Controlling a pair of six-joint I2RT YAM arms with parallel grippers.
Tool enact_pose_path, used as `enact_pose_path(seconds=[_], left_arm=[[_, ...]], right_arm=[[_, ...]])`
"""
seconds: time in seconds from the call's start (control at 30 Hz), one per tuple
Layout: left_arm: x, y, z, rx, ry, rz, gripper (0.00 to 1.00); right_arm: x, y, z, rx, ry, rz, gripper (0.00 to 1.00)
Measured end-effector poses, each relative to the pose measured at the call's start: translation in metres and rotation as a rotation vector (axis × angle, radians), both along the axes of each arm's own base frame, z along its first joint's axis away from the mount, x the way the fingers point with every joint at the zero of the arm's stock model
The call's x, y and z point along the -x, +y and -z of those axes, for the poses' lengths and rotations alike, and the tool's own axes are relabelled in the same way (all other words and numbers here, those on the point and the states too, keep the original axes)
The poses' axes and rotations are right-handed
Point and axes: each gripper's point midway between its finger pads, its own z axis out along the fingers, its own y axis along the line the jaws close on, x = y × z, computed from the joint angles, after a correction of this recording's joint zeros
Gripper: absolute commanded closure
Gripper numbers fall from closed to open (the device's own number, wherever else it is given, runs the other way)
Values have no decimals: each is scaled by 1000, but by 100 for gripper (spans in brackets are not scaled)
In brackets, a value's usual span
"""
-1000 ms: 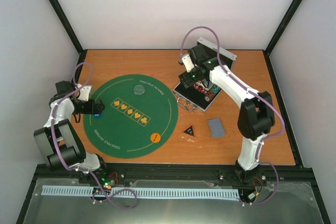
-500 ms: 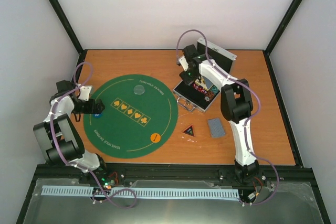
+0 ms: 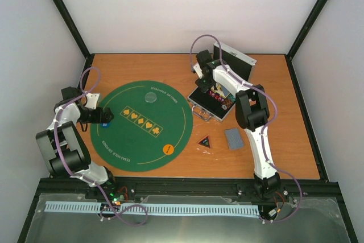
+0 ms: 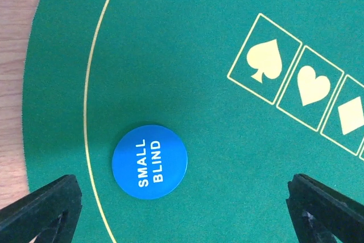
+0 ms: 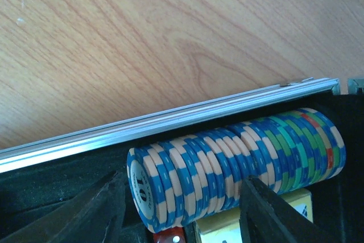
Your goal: Distribute texas hold em gaming equipment
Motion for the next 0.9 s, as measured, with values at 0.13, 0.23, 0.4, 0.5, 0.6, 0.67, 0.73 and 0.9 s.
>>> enact_pose_path(seconds=[0.13,0.23,0.4,0.5,0.6,0.67,0.73,0.9], left_arm=[[0,0,1,1,3,0,0],[0,0,1,1,3,0,0],[0,0,1,1,3,0,0],[0,0,1,1,2,0,0],[0,0,1,1,2,0,0],[0,0,1,2,3,0,0],[0,0,1,1,3,0,0],[0,-1,1,6,2,1,0]], right_arm=[[-2,2,0,-1,-2,-4,47],[-1,3,0,0,-1,-7,48],[0,4,0,4,-2,-9,49],[0,5,0,8,-3,-11,50],[1,6,1,23,-7,-15,51],[2,7,1,32,-12,-16,51],[3,7,1,34,-16,-17,51],[6,10,-1,31,-16,-24,52]])
